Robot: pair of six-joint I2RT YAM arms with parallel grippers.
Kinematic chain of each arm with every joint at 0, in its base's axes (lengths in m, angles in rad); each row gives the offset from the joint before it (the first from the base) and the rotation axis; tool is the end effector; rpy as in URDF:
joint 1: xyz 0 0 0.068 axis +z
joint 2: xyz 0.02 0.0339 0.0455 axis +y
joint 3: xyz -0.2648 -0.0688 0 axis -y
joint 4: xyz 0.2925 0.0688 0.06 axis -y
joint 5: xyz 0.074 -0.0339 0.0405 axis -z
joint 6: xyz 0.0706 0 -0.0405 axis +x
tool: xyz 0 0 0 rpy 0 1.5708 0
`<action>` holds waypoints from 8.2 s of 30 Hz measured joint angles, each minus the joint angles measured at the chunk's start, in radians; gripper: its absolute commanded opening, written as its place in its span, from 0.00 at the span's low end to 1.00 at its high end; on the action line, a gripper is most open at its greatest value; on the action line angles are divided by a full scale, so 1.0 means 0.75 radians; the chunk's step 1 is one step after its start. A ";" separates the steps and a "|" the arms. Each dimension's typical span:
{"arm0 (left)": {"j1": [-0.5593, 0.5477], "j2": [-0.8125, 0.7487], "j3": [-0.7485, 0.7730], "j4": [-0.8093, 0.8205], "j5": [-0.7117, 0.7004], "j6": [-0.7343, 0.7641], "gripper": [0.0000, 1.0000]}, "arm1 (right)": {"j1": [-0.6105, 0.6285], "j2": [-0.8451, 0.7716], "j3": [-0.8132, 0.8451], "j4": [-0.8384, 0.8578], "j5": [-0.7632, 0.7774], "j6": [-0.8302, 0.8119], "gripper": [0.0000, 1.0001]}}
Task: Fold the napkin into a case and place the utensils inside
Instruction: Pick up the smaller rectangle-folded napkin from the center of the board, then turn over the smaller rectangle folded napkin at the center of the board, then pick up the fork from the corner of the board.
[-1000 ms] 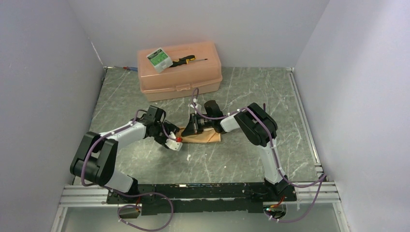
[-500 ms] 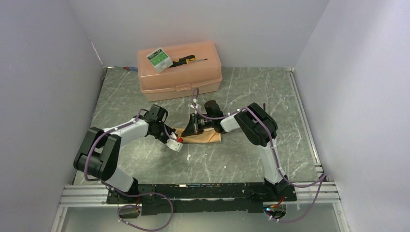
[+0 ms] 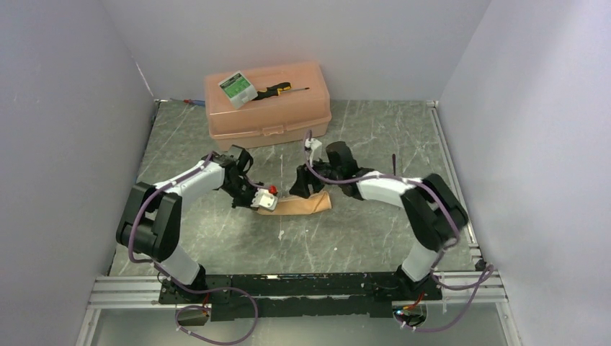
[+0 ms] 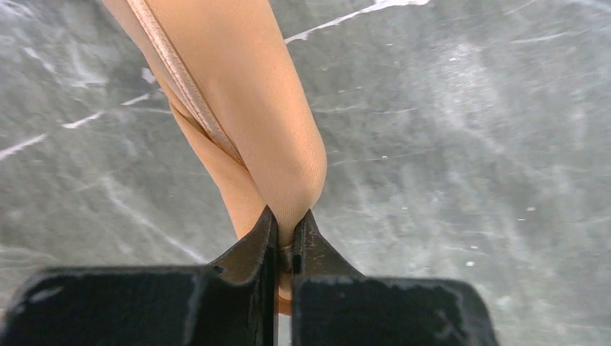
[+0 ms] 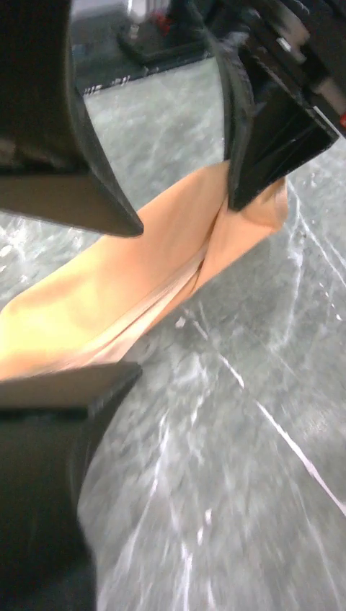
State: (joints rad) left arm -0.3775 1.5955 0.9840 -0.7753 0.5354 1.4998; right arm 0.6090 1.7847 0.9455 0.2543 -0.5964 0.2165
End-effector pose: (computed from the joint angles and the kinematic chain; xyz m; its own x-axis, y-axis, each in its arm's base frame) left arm 0.2890 -0.1533 0.1270 0.3379 0.7889 -0.5133 0.9402 -0.3072 0.1469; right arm 0.3273 0.2766 0.1216 -0.6265 -0.2202 -0.7477 -0.7401 0.4690 0.4820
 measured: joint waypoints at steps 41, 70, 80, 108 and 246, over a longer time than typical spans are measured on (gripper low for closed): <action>0.240 -0.050 -0.005 -0.219 0.060 -0.072 0.03 | 0.543 -0.337 -0.466 0.038 0.731 -1.034 0.92; 0.266 -0.148 0.316 -0.482 0.105 -0.121 0.03 | 0.545 -0.021 -0.171 0.172 0.758 -1.179 0.00; 0.267 -0.091 0.630 -0.835 0.258 -0.186 0.03 | 0.355 -0.281 0.174 -0.718 0.149 -0.874 0.00; 0.298 0.778 0.598 -0.949 0.321 -0.476 0.03 | 0.166 0.341 0.457 -1.328 -0.613 -0.919 1.00; 0.717 0.158 0.942 -0.413 -0.265 -1.435 0.87 | -0.328 0.092 0.267 -0.773 0.996 0.383 0.00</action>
State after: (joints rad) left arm 0.1604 1.7142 1.6909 -1.0847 0.3367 0.4232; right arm 0.3634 1.8534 1.1454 -0.3256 0.1505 0.5037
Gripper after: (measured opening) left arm 0.869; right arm 0.018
